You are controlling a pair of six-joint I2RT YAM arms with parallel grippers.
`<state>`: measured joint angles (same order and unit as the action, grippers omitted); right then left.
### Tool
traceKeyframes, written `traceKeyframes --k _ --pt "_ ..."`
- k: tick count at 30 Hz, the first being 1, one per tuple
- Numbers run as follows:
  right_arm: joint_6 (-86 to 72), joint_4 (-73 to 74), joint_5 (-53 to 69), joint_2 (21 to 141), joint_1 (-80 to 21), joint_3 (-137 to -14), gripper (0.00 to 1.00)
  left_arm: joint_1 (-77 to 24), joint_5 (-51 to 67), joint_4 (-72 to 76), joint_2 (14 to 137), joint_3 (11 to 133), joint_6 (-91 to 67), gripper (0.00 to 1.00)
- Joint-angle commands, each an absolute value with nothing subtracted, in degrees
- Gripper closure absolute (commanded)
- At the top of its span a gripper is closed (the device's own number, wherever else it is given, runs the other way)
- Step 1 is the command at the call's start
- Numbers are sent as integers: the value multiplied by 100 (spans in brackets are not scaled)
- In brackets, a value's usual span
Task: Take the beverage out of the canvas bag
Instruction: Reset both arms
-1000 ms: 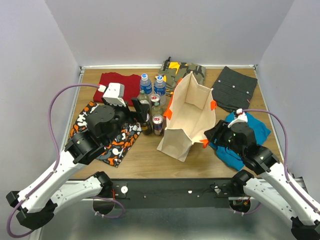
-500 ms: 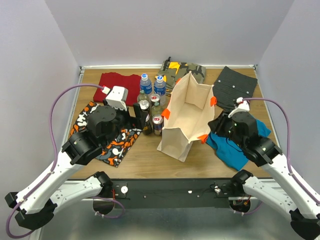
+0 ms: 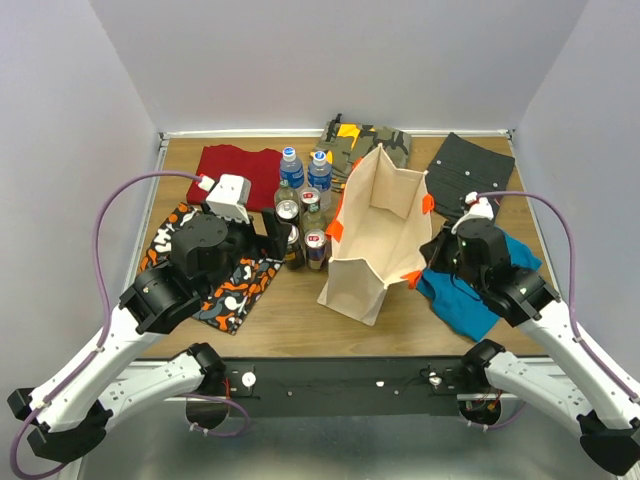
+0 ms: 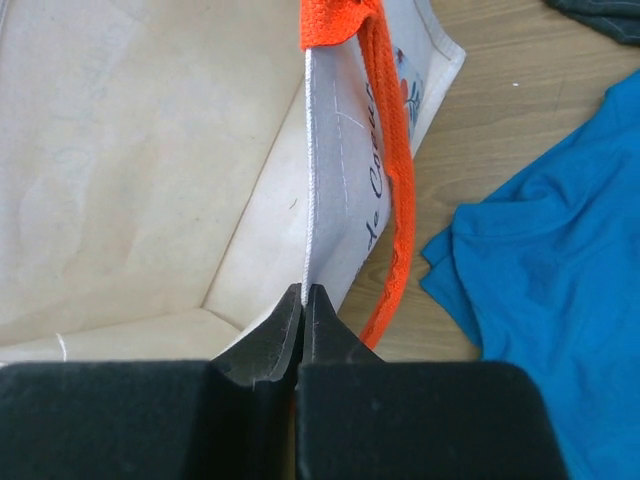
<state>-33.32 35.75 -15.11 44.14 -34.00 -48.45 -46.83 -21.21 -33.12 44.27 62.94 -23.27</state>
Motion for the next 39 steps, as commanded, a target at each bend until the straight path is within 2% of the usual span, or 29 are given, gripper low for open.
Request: traceKeyframes --k 1,4,5,6,7,10,11,16,24,26,27,28,32,34,36,39 --pt "-3270 4042 -2354 4552 -3366 -5466 94 -4649 -2259 -3349 4377 6196 -2399 1" --pt "-3173 4078 -2514 4675 -3375 -5704 94 -4649 -2250 -3305 4377 6170 -2399 1" --pt "-3112 4061 -2496 4711 -3375 -5730 91 -4649 -2250 -3296 4368 6153 -2399 1" --pt "-3094 4043 -2418 4737 -3375 -5748 82 -4649 -2250 -3287 4377 6152 -2399 1" --pt "-3085 3999 -2356 4755 -3375 -5739 53 -4649 -2241 -3305 4394 6152 -2399 1" --pt "-3085 3929 -2162 4764 -3375 -5687 27 -4649 -2197 -3357 4412 6161 -2408 1" --pt "-3076 3911 -2127 4746 -3375 -5687 24 -4649 -2180 -3366 4403 6161 -2408 1" --pt "-3015 4007 -2161 4676 -3375 -5914 18 -4641 -2145 -3445 4342 6214 -2452 1" --pt "-2550 3736 -2926 4394 -3366 -6222 12 -4641 -2364 -3542 4280 6494 -2391 1" --pt "-2453 3709 -3443 4535 -3375 -6275 7 -4649 -2329 -3551 4324 6574 -2330 1" --pt "-2452 3700 -3672 4596 -3366 -6319 1 -4649 -2338 -3551 4350 6626 -2294 1" --pt "-2487 3735 -4135 4666 -3366 -6345 0 -4641 -2355 -3559 4411 6644 -2216 1" --pt "-2347 3604 -4737 5298 -3331 -6521 0 -4580 -2373 -3796 4920 6969 -1987 1" --pt "-2189 3289 -4372 5422 -3130 -6513 0 -4501 -2373 -4016 5315 7250 -1899 1" --pt "-2040 3086 -3922 5493 -2490 -6504 0 -4246 -2321 -3912 5484 7321 -1767 1" --pt "-1820 2813 -2798 5659 -1426 -6477 0 -3607 -1619 -3588 5581 7269 -1644 1"
